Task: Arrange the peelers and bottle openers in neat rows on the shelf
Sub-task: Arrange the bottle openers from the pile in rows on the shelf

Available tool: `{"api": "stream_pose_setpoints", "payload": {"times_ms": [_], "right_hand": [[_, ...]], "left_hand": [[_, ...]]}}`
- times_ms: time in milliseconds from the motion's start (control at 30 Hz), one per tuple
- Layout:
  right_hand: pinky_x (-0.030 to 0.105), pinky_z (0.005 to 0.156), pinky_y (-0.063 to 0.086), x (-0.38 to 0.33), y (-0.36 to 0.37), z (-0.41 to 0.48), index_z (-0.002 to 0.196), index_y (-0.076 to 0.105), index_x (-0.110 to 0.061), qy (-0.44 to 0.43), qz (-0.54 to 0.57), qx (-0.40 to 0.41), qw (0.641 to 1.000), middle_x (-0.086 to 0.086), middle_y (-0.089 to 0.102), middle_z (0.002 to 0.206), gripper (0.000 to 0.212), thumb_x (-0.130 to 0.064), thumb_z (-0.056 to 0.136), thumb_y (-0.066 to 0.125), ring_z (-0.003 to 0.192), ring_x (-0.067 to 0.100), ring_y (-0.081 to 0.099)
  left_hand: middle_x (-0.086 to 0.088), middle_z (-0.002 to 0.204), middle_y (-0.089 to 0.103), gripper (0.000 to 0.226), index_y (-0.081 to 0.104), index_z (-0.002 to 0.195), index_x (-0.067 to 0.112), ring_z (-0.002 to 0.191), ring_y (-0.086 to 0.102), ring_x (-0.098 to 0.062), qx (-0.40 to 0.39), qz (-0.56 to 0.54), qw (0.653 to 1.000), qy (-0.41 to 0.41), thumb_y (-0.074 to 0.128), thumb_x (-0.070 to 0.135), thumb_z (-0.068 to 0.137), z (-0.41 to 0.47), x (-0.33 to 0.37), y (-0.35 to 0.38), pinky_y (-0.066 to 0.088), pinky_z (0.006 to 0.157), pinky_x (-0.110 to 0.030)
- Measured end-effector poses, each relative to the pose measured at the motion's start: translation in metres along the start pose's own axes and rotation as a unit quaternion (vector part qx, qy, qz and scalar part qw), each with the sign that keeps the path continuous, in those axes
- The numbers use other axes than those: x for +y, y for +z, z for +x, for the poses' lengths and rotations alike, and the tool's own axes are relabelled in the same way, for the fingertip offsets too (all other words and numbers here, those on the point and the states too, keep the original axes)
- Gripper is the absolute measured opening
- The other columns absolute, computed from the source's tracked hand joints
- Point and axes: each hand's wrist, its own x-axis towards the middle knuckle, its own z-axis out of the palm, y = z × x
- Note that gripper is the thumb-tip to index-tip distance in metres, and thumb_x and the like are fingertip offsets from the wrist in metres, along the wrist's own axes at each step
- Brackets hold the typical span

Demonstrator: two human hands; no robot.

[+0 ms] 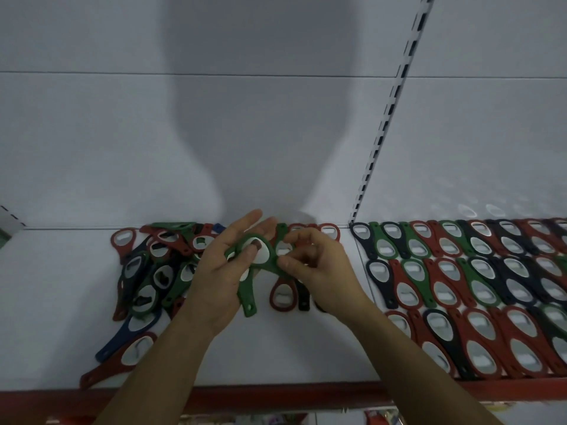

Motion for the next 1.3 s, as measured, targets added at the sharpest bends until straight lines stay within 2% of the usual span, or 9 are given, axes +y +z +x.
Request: {"api": "stream_pose_setpoints", "payload": {"times_ms": [100, 200, 400, 533, 667, 833, 933, 1100, 1300], "right_hand": [[0.02, 0.071, 0.058, 0.001, 0.005, 0.007, 0.102, 0.067, -0.027, 0.013, -0.059, -0.017, 0.998, -0.009, 0.076, 0.087, 0.021, -0.008, 0.093, 0.07, 0.081, 0.007, 0.073], [0.027, 0.072, 0.062, 0.004, 0.016, 0.005, 0.097, 0.066, -0.021, 0.034, -0.055, 0.01, 0.998, -0.004, 0.075, 0.087, 0.015, -0.01, 0.09, 0.074, 0.082, 0.01, 0.074], [0.008, 0.068, 0.049, 0.017, 0.015, -0.001, 0.086, 0.065, -0.026, -0.031, -0.234, 0.048, 0.971, -0.015, 0.064, 0.075, 0.01, -0.023, 0.095, 0.067, 0.078, -0.003, 0.064], [0.007, 0.064, 0.044, 0.02, -0.004, -0.004, 0.086, 0.064, -0.029, -0.037, -0.305, 0.085, 0.948, -0.018, 0.063, 0.08, 0.016, -0.017, 0.095, 0.065, 0.076, -0.001, 0.059], [0.016, 0.072, 0.041, 0.02, -0.024, -0.014, 0.092, 0.068, -0.025, -0.037, -0.375, 0.113, 0.919, -0.013, 0.062, 0.09, 0.013, -0.012, 0.092, 0.064, 0.085, 0.006, 0.054], [0.028, 0.084, 0.042, 0.027, -0.045, -0.038, 0.12, 0.064, -0.022, 0.057, -0.467, 0.099, 0.877, 0.001, 0.056, 0.116, 0.032, -0.015, 0.088, 0.063, 0.107, 0.02, 0.05], [0.031, 0.095, 0.043, 0.031, -0.042, -0.045, 0.129, 0.06, -0.021, 0.089, -0.468, 0.084, 0.875, 0.005, 0.055, 0.127, 0.04, -0.018, 0.089, 0.064, 0.12, 0.025, 0.048], [0.005, 0.069, 0.03, 0.033, -0.044, -0.045, 0.125, 0.062, -0.018, 0.065, -0.424, 0.099, 0.898, 0.0, 0.057, 0.11, 0.042, -0.01, 0.085, 0.068, 0.092, 0.013, 0.049], [0.005, 0.07, 0.028, 0.038, -0.047, -0.046, 0.118, 0.068, -0.013, 0.038, -0.424, 0.111, 0.898, -0.008, 0.05, 0.097, 0.038, -0.005, 0.081, 0.07, 0.087, 0.011, 0.047]], "left_hand": [[0.009, 0.13, 0.07, 0.042, 0.062, 0.137, 0.025, 0.12, 0.066, -0.012, 0.044, 0.136, 0.989, 0.023, 0.046, 0.001, 0.106, -0.003, -0.004, -0.015, 0.059, 0.091, -0.03], [0.02, 0.106, 0.072, 0.025, 0.068, 0.123, 0.029, 0.099, 0.068, -0.001, 0.12, 0.368, 0.92, 0.056, 0.061, 0.017, 0.103, 0.0, -0.003, -0.028, 0.057, 0.077, -0.019], [0.023, 0.09, 0.07, 0.018, 0.077, 0.108, 0.028, 0.088, 0.063, 0.011, 0.053, 0.539, 0.84, 0.012, 0.067, 0.017, 0.098, 0.008, 0.0, -0.041, 0.046, 0.071, -0.002], [0.016, 0.085, 0.069, 0.017, 0.076, 0.113, 0.02, 0.079, 0.064, 0.008, 0.017, 0.572, 0.819, -0.046, 0.071, 0.02, 0.096, 0.015, -0.007, -0.034, 0.048, 0.073, -0.007], [0.005, 0.107, 0.056, 0.038, 0.064, 0.134, 0.021, 0.091, 0.055, -0.009, 0.029, 0.625, 0.779, -0.028, 0.07, 0.026, 0.097, 0.01, -0.008, -0.034, 0.047, 0.086, -0.024], [0.019, 0.103, 0.053, 0.055, 0.059, 0.137, 0.037, 0.085, 0.056, 0.0, -0.102, 0.653, 0.746, -0.079, 0.076, 0.05, 0.086, -0.016, -0.001, -0.046, 0.042, 0.071, -0.016], [0.018, 0.1, 0.055, 0.061, 0.059, 0.139, 0.033, 0.08, 0.054, 0.002, -0.112, 0.657, 0.742, -0.07, 0.081, 0.046, 0.084, -0.017, -0.004, -0.037, 0.039, 0.064, -0.01], [0.007, 0.101, 0.054, 0.048, 0.066, 0.13, 0.023, 0.079, 0.05, -0.001, -0.1, 0.643, 0.759, -0.04, 0.079, 0.039, 0.087, -0.016, -0.014, -0.023, 0.034, 0.064, -0.011], [0.01, 0.107, 0.052, 0.056, 0.059, 0.14, 0.028, 0.081, 0.048, 0.001, -0.09, 0.634, 0.767, -0.036, 0.077, 0.042, 0.089, -0.02, -0.02, -0.024, 0.034, 0.067, -0.011]]}}
